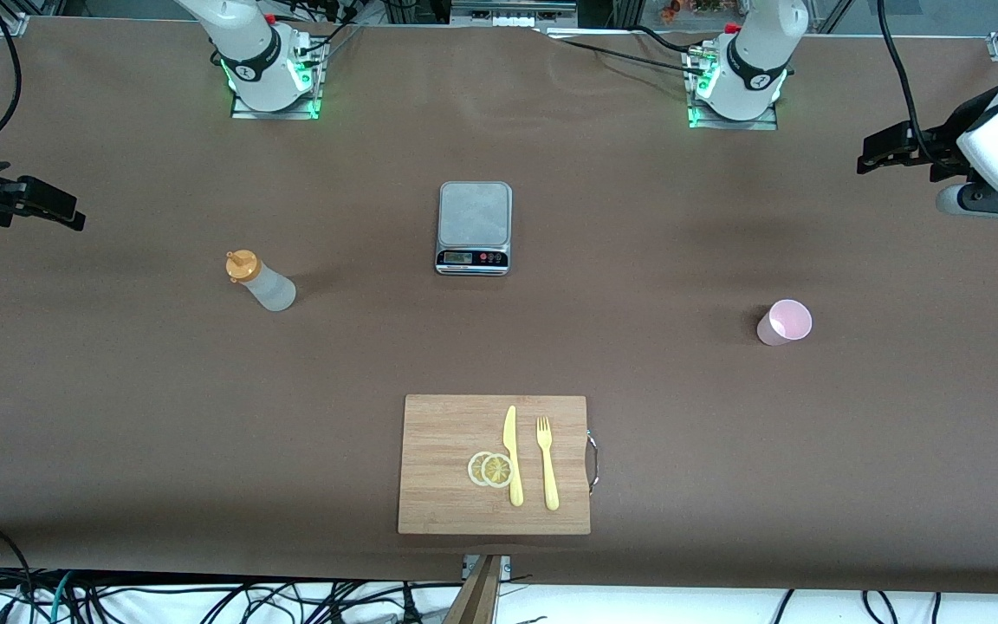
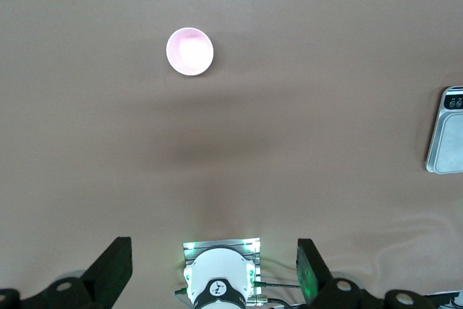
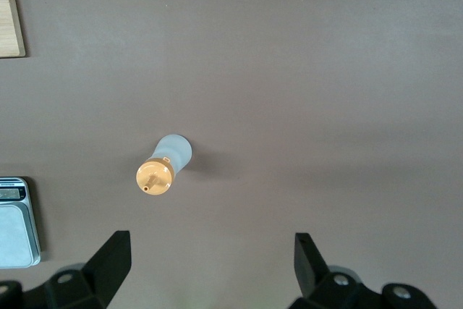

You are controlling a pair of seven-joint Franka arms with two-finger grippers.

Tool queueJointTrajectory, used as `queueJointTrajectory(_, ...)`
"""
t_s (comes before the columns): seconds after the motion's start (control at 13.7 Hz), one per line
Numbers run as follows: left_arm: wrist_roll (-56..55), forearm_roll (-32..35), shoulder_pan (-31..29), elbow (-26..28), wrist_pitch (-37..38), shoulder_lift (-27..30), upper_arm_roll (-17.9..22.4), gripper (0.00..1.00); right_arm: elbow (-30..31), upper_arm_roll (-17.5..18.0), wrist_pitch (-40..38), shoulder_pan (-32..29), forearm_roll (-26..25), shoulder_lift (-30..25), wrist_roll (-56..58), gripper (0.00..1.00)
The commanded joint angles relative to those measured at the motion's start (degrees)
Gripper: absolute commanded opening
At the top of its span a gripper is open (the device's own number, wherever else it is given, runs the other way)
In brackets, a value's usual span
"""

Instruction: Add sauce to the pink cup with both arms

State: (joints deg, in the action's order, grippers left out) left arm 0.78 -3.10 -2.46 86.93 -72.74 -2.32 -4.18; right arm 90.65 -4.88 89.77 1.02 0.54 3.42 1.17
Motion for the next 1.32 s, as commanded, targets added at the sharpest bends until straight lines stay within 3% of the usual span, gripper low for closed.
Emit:
queueJointTrajectory(0.0,-0.43,2.55,0.35,-0.36,-0.56,-0.57,-1.17,1.0,-0.21,0.4,-0.21,-0.49,-0.1,-0.26,0.86,1.0)
queueJointTrajectory(0.81,-0.52,2.92,-0.18,-0.88,-0.65,-1.19,-1.79,1.0,-0.21,0.4,-0.21,-0.49,-0.1,-0.26,0.94,1.0)
queueJointTrajectory(1.25,-0.34,3.27,-0.27,-3.87,-0.57,-3.74,-1.62,1.0,-0.21,0.4,-0.12,-0.49,-0.1,-0.26,1.03,1.0)
